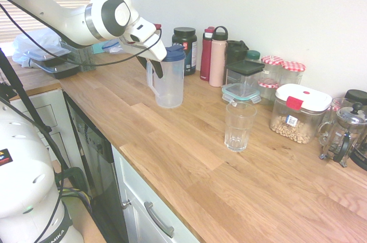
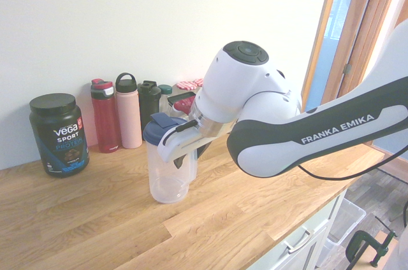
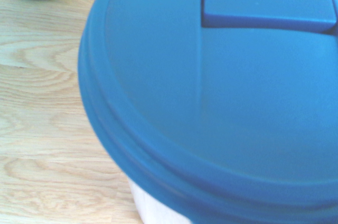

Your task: Pour me some water

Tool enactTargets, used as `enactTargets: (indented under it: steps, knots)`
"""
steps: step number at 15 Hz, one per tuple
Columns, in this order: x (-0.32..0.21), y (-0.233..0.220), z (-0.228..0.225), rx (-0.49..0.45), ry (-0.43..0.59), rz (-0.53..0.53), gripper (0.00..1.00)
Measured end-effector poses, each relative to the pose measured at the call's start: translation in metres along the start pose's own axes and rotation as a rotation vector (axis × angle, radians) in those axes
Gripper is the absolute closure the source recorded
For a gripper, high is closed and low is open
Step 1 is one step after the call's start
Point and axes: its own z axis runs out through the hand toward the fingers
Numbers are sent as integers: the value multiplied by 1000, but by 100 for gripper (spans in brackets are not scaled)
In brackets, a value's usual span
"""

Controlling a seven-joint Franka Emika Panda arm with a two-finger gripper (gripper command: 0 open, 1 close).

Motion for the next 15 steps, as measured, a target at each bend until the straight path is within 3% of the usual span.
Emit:
enactTargets:
  steps: [15]
  knots:
    - [9,12,-12,-1,11,28,100]
